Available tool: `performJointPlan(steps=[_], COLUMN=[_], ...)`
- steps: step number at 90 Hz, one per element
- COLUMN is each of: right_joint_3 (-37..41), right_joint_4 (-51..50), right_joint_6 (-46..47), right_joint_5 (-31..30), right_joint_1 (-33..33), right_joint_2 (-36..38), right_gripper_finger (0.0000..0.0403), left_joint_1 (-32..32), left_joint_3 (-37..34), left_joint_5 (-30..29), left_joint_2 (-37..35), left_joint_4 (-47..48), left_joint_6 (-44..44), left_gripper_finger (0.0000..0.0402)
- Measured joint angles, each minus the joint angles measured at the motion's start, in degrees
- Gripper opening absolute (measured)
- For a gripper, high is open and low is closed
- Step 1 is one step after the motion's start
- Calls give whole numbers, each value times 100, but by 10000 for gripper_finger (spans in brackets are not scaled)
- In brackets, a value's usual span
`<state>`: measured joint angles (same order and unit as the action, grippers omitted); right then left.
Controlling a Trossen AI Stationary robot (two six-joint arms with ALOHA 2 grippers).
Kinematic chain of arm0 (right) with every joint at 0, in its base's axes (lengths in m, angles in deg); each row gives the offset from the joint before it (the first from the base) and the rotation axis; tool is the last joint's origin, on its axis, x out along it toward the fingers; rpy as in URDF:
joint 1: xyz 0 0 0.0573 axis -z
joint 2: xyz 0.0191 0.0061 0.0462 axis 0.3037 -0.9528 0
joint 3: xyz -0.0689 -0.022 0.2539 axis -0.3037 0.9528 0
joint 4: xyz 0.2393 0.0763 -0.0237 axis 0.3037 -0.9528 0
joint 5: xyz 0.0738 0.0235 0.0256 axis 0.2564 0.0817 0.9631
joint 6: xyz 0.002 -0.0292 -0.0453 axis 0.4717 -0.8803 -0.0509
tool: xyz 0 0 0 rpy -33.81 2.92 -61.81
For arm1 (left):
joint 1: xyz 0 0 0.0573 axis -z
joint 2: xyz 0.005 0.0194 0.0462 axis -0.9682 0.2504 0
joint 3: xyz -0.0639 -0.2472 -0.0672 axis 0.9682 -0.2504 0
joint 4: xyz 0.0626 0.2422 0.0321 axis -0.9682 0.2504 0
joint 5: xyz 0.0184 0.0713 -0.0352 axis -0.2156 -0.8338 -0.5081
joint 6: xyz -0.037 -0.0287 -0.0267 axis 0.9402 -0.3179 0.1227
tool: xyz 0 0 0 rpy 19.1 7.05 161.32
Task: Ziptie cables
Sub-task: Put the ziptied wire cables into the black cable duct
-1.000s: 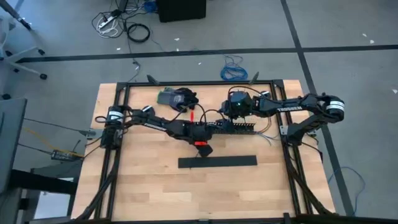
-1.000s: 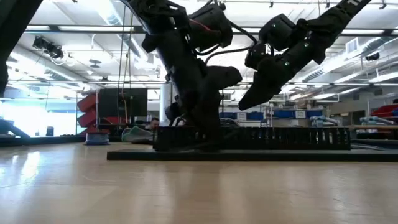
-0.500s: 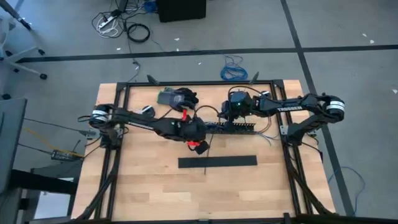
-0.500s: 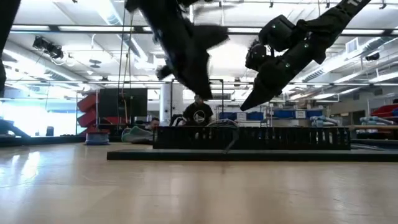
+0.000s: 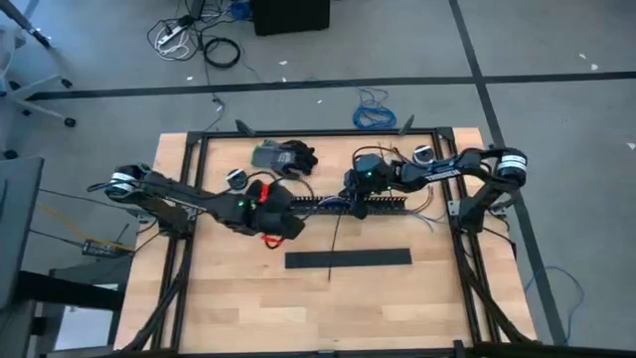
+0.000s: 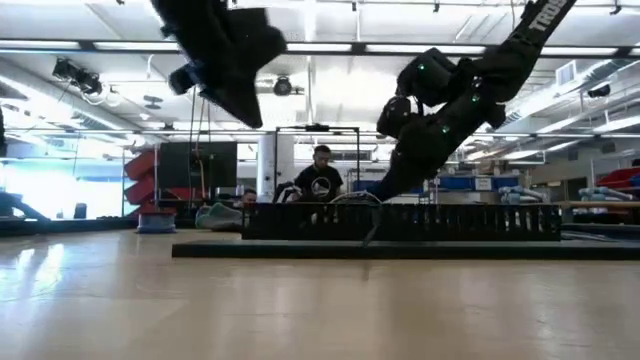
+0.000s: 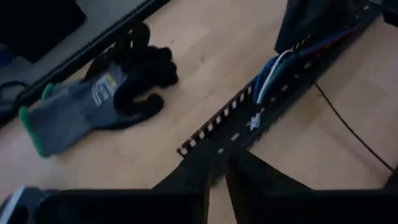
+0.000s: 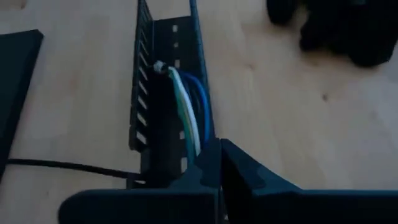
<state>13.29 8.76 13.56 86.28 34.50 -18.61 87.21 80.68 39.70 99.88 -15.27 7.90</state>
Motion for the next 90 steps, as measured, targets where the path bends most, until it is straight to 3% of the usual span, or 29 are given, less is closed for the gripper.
performJointPlan(steps=[29, 61, 74, 90], right_joint_3=[-221, -216, -237, -359], right_joint_4=[-54, -103, -41, -120], right_joint_6=[16, 173, 144, 97], right_joint_5=[-158, -159, -568, -636], right_joint_1=[-61, -304, -470, -490], right_joint_2=[145, -142, -34, -37], right_gripper_finger=[0, 0, 0, 0], left_joint_1=[68, 155, 155, 155], left_joint_3=[-1146, -1211, -1211, -1207], left_joint_5=[39, 25, 26, 65], left_joint_2=[-401, -430, -431, -429], left_joint_4=[-753, -985, -968, -991], left_joint_6=[517, 390, 352, 339], left_gripper_finger=[35, 35, 35, 35])
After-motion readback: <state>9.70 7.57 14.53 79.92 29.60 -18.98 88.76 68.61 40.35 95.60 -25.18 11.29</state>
